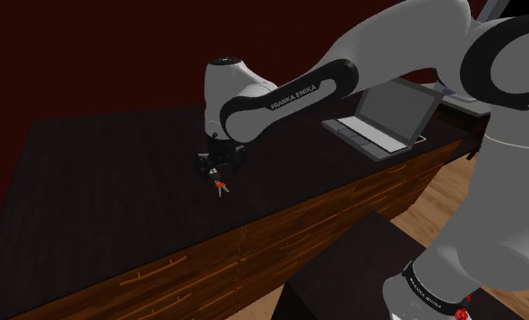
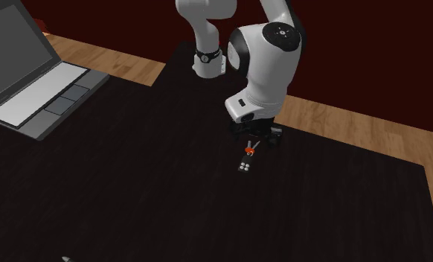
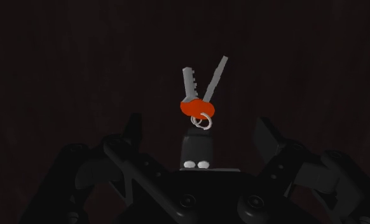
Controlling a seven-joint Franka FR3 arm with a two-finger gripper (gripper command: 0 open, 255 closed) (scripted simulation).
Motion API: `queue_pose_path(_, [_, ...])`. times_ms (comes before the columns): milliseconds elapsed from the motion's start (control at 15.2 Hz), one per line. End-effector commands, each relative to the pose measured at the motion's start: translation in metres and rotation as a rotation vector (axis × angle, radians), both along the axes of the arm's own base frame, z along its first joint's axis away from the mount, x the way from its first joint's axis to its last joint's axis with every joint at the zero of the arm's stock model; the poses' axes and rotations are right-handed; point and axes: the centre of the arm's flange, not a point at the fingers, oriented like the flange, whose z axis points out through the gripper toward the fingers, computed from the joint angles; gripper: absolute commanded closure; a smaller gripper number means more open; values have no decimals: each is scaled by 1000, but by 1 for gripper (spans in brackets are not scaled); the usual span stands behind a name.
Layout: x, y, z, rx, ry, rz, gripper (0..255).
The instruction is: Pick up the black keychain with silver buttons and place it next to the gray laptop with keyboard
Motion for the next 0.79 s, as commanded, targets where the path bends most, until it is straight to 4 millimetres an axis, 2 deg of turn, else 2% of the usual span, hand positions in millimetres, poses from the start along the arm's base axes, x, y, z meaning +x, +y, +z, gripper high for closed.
queue_pose_path(0, [0, 1, -11, 0, 0, 0, 0])
queue_pose_path(198, [1, 0, -25, 0, 0, 0, 0])
queue_pose_path(726, [1, 0, -25, 0, 0, 0, 0])
